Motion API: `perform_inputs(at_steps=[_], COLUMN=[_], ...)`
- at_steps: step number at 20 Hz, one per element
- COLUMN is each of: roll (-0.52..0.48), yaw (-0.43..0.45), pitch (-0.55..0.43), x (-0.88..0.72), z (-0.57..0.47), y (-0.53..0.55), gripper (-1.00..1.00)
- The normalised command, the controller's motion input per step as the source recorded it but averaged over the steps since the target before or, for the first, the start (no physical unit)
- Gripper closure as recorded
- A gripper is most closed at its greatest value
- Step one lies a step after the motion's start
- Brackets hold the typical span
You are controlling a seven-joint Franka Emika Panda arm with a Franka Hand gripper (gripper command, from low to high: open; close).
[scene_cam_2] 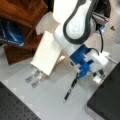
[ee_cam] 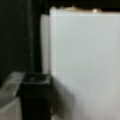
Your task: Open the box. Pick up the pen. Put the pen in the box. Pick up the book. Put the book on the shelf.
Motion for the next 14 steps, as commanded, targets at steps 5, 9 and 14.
perform_inputs(at_steps=[5, 9, 14], roll=[-0.054, -0.072, -0.110], yaw=[0.035, 0.045, 0.062], pitch=[-0.104, -0.083, -0.048], x=[0.00, 0.10, 0.22], z=[-0.02, 0.04, 0.17], y=[-0.03, -0.03, -0.02], gripper=[1.00, 1.00, 1.00])
